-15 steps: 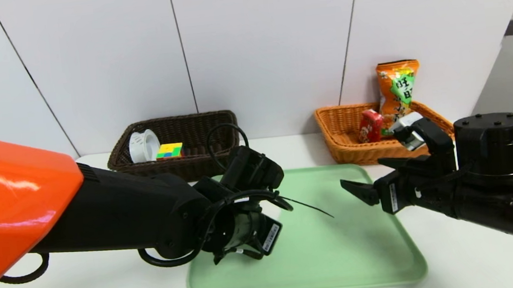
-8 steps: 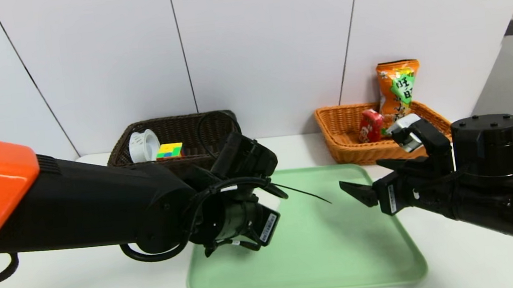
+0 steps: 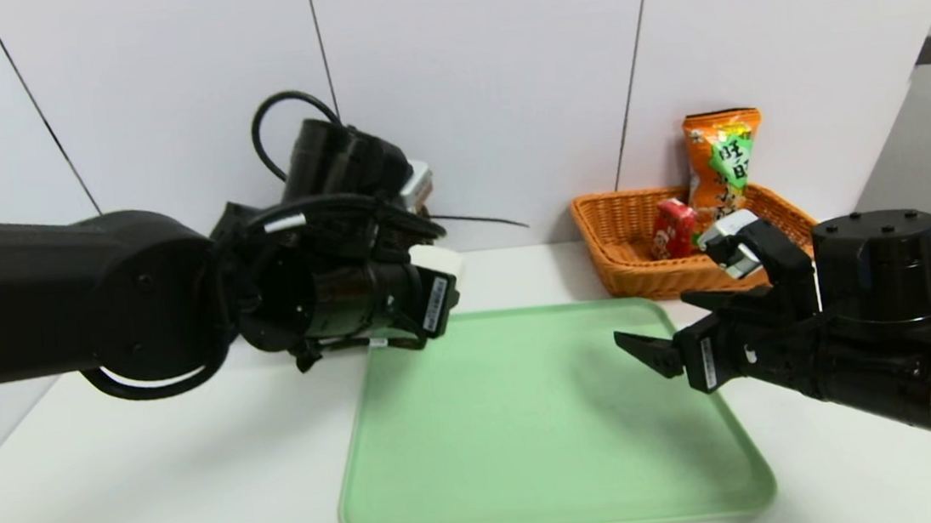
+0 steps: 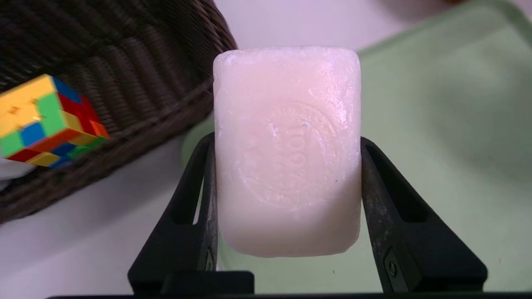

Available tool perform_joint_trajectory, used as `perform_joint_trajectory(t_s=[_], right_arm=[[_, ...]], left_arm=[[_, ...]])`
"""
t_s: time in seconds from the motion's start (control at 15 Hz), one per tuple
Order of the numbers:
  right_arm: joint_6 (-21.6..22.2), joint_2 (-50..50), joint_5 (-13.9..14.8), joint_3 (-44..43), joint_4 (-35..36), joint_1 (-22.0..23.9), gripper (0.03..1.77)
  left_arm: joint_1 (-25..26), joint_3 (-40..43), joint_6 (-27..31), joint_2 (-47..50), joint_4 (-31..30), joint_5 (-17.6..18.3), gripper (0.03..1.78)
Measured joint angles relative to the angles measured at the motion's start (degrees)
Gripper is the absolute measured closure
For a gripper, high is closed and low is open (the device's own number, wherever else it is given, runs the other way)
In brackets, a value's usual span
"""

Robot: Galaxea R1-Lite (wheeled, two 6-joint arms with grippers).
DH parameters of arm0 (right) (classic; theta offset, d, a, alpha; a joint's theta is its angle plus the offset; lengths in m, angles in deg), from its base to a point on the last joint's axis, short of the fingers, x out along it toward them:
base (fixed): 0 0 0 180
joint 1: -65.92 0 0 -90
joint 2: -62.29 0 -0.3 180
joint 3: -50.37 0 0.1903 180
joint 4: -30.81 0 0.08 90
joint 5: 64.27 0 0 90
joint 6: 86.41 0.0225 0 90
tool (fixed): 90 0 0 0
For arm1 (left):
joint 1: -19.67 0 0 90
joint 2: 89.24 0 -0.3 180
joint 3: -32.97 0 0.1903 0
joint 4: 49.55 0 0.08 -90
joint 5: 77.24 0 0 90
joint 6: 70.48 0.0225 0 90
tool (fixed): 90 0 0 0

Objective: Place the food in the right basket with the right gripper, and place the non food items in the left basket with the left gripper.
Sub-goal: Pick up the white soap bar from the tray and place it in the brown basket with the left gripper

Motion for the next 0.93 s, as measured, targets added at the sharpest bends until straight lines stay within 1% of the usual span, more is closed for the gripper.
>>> perform_joint_trajectory(t_s=[0.2,0.4,0.6,0.93], right_arm=[[-0.2,-0.1,0.0,0.0,0.0,0.0,0.09],[-0.4,-0.2,0.0,0.0,0.0,0.0,0.09],[-0.5,-0.2,0.1,-0.2,0.0,-0.1,0.09],[-0.5,-0.2,0.0,-0.2,0.0,-0.1,0.09]], left_arm=[[5.3,-4.2,1.9,0.4,-0.4,0.1,0.84],[9.3,-5.1,3.4,-0.8,-4.4,0.3,0.84],[12.0,-5.3,4.4,-3.4,-5.9,0.3,0.84],[14.8,-7.2,4.4,-9.6,-8.8,0.4,0.84]])
